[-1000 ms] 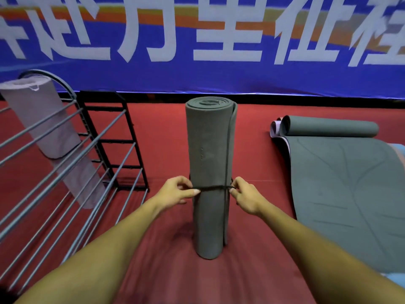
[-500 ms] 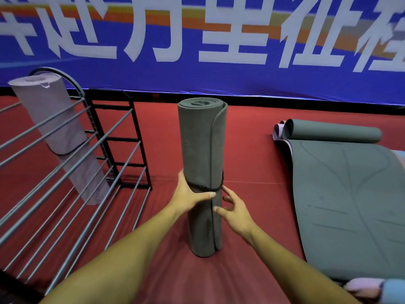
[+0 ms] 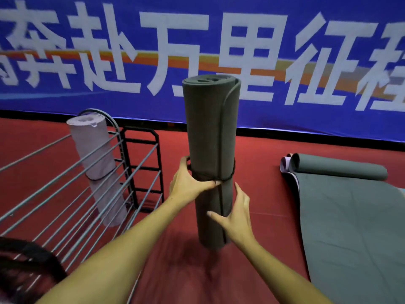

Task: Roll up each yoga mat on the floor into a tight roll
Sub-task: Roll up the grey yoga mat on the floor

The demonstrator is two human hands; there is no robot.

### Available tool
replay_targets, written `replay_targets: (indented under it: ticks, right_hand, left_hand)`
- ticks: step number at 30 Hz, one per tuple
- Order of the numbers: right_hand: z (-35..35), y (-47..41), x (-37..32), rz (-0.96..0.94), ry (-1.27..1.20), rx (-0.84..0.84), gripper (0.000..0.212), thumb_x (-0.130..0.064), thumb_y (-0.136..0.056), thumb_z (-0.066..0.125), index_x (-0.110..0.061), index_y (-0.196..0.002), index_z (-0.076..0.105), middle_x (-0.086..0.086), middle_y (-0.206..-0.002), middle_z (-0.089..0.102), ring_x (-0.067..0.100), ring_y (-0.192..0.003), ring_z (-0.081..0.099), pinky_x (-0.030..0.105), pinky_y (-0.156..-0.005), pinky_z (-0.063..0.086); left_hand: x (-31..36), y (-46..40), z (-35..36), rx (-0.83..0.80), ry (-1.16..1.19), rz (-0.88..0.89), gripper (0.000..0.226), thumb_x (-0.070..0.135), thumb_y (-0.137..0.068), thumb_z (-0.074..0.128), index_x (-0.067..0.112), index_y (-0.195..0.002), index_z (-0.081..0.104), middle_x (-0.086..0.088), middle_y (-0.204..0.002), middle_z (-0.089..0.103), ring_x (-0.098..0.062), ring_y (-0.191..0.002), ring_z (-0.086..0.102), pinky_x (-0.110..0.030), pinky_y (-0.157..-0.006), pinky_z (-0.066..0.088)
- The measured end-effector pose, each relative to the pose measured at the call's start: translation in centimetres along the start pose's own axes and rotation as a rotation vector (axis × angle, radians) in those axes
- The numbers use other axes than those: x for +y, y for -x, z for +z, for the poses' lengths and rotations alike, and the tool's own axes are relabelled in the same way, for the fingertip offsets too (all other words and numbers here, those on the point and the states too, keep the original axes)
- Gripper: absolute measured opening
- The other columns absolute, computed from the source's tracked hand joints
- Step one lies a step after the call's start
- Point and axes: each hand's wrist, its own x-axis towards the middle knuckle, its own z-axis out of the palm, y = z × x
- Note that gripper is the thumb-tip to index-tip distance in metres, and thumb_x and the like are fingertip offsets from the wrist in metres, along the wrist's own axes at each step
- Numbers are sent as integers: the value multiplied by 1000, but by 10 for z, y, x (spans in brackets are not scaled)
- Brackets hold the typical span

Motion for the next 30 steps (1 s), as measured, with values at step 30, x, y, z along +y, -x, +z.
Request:
replay_targets:
  ticks: [30]
  right_hand:
    - [131,-44,-442,-739,-321,-254,104,-59,-85,78,-36,-163,14,-8,-162,34,15,-143,44,44,-114,45]
  left_hand:
    - [103,-3,-445,577,-264,354,102,60,-50,94,28,-136,51,8,-126,64,-15,-116,62,-43,-92,56]
